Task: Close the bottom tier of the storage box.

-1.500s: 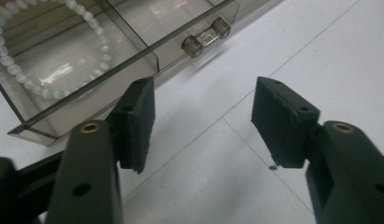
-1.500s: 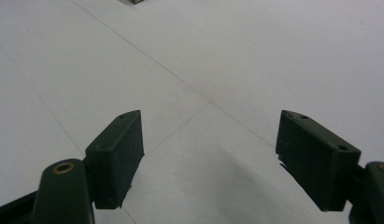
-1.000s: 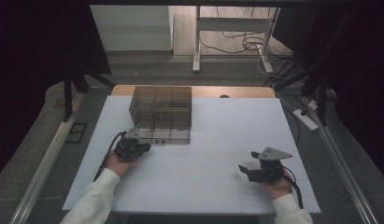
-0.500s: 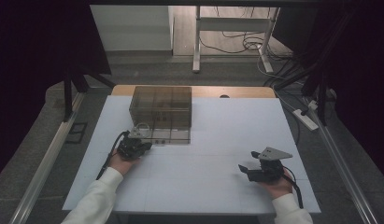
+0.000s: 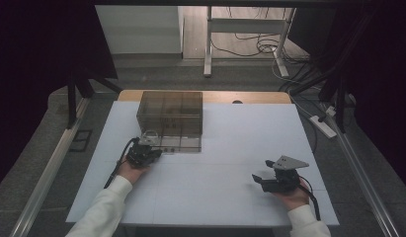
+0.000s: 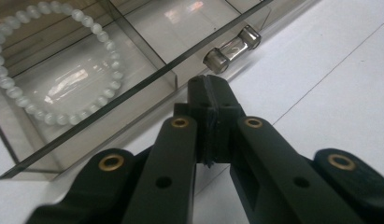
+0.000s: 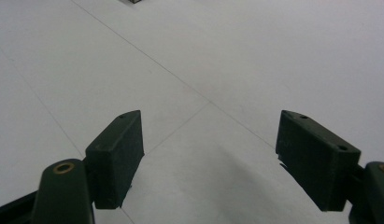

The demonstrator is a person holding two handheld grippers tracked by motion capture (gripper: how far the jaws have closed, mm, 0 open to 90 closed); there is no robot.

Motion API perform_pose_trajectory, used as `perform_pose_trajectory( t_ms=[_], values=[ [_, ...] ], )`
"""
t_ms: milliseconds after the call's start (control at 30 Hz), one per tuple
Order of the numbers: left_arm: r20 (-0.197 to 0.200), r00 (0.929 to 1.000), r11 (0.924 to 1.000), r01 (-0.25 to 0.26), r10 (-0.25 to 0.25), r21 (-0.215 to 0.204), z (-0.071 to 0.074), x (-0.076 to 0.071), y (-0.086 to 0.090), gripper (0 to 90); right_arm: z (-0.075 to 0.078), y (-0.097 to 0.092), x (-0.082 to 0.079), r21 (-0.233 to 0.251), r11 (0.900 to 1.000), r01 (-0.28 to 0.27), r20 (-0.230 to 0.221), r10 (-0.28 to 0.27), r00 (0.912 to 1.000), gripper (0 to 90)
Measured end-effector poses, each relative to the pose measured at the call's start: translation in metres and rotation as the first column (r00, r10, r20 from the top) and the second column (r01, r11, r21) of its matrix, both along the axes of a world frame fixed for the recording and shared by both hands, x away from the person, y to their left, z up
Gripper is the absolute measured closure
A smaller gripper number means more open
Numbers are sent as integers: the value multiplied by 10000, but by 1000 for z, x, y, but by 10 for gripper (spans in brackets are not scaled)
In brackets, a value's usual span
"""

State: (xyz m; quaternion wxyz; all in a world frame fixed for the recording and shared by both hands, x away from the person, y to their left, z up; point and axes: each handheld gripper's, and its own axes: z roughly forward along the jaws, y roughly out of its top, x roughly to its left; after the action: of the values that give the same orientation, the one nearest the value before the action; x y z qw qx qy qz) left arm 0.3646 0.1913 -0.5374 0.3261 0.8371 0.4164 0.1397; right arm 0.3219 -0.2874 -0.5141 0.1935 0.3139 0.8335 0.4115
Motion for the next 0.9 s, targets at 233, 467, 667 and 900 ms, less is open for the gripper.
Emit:
perform_pose_trajectory(
  t_ms=[233, 467, 667, 900],
  values=[
    [15, 10000, 10000, -43, 43, 8, 0, 3, -2, 889, 0, 0, 0, -17, 10000, -3, 0, 3, 10000, 233],
    [24, 10000, 10000, -67, 67, 32, -1, 6, -5, 889, 0, 0, 0, -36, 10000, 7, 11, -7, 10000, 233],
    [58, 9999, 10000, -92, 92, -4, -2, 8, -6, 889, 0, 0, 0, -34, 10000, 7, 13, -7, 10000, 233],
    [80, 9998, 9998, -194, 195, -65, -2, 13, -7, 889, 0, 0, 0, -47, 10000, 10, 10, -10, 10000, 233]
  ],
)
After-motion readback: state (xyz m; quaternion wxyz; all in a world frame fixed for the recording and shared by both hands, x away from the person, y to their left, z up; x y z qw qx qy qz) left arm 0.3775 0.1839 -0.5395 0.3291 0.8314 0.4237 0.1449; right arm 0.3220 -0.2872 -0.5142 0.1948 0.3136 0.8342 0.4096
